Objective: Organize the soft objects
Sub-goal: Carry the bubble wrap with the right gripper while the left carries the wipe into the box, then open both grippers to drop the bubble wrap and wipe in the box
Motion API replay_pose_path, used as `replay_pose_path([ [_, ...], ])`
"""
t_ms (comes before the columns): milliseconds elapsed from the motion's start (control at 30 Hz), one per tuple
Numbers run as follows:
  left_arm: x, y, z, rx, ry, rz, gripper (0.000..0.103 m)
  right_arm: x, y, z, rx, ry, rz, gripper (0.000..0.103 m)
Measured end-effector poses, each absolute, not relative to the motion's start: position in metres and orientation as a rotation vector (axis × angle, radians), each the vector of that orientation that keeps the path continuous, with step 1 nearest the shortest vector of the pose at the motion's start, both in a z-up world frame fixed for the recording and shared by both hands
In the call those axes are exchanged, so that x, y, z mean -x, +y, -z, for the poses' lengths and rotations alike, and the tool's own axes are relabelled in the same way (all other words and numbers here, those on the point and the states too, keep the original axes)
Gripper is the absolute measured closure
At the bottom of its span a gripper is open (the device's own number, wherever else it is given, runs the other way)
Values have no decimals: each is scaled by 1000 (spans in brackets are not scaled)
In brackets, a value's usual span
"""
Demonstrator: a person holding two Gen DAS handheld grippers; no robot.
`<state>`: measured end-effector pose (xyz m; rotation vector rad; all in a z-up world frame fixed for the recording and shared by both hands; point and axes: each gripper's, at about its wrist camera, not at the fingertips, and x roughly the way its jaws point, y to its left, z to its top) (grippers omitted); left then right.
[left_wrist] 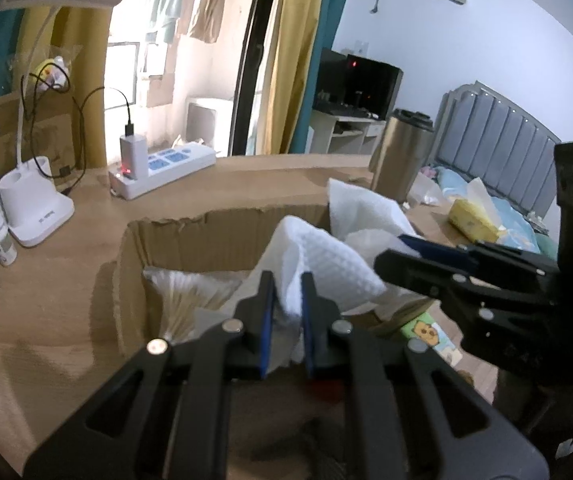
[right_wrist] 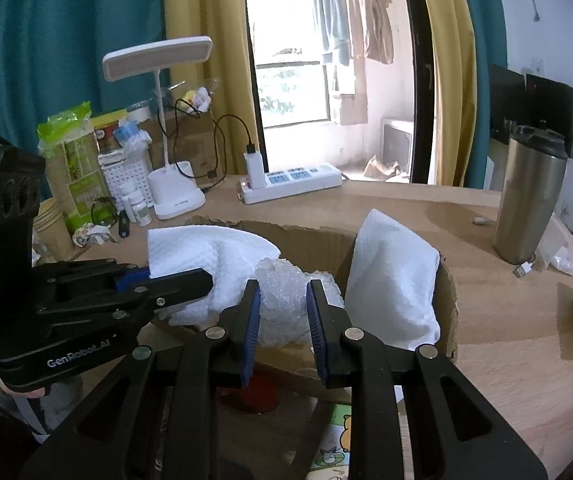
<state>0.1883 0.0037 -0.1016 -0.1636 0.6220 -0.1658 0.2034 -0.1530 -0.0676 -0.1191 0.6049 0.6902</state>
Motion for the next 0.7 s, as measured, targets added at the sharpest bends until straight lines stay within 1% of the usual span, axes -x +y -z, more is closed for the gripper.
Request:
replay_pose_path([
  [200, -206, 4, 119, 174, 716, 156, 88, -210, -151, 74, 110, 643, -667, 78],
  [267, -207, 3, 121, 168, 719, 154, 88, -212, -151, 76, 107, 658, -660, 78],
  [367, -210, 1, 121, 159, 732, 147, 87, -214, -150, 79, 101, 669, -652, 72],
  [433, -212, 1, 120, 164, 743, 139, 84, -214, -150, 79, 97, 672, -654, 68],
  [467, -211, 1, 120, 161, 746, 137, 79, -214, -151, 79, 96, 672, -655, 64],
  [533, -210, 1, 118, 156, 744, 138, 77, -212, -152, 77, 93, 667, -660, 58],
  [633, -205, 2, 113, 160, 729, 141, 66, -210, -155, 74, 90, 658, -659, 57],
  [700, -200, 4, 108, 169, 714, 147, 46, -209, -158, 72, 84, 653, -656, 57],
])
